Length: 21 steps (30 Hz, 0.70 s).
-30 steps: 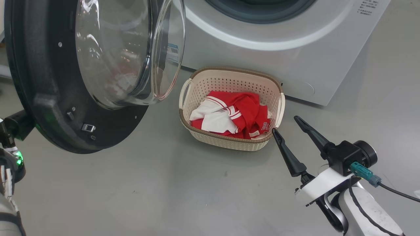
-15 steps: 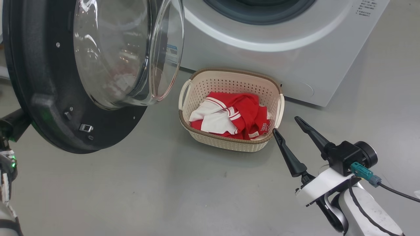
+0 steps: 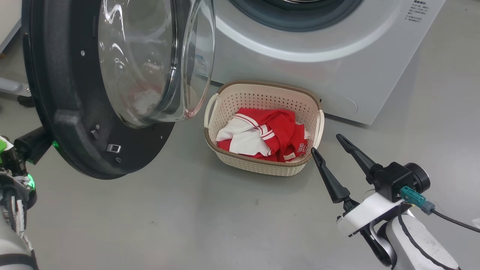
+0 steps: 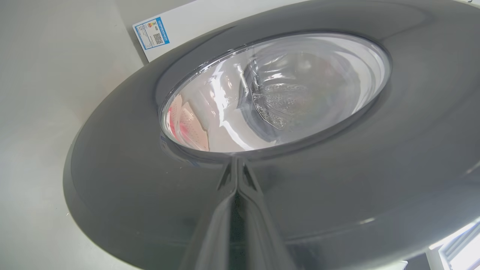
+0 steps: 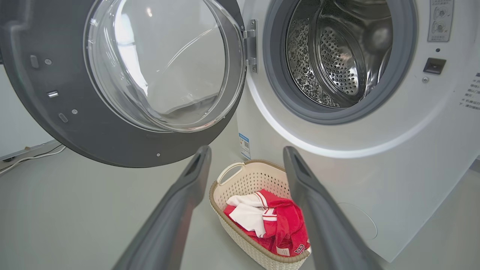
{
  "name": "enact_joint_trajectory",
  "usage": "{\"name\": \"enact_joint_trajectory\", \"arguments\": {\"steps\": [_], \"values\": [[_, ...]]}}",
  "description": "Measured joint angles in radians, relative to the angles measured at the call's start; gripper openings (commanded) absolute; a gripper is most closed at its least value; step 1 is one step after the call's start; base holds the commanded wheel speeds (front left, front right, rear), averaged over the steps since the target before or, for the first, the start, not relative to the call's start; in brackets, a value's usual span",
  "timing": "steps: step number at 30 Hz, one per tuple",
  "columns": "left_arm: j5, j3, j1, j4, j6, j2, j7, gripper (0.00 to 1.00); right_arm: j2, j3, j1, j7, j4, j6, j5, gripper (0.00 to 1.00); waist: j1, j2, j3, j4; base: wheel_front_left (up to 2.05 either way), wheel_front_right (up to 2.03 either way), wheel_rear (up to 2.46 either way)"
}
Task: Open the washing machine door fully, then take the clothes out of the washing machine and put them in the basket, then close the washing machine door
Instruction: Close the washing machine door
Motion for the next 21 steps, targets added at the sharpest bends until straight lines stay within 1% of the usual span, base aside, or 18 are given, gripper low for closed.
{"name": "enact_joint_trajectory", "arguments": {"steps": [6,12,14,21], "values": [[-0.02,-0.007,0.018,-0.03,0.0,-0.015,0.041,0.0,0.004,0.0,0.0,0.0,0.006,0.0,0.0,1.0,0.0,0.0,-0.005,-0.003,0.0,0.0,0.0],[-0.019,-0.017,0.04,-0.079,-0.001,-0.015,0.046,0.0,0.01,0.0,0.0,-0.001,0.011,0.0,0.0,1.0,0.0,0.0,-0.01,-0.007,0.0,0.0,0.0],[-0.012,-0.018,0.045,-0.11,-0.008,-0.016,0.019,0.0,0.011,0.0,0.0,-0.001,0.012,0.0,0.001,1.0,0.0,0.0,-0.012,-0.007,0.0,0.0,0.0],[0.063,-0.03,0.075,-0.19,-0.009,-0.005,-0.096,0.0,0.013,-0.001,0.005,-0.009,0.031,-0.001,0.002,1.0,0.0,0.0,-0.028,-0.005,0.0,0.0,0.0]]}}
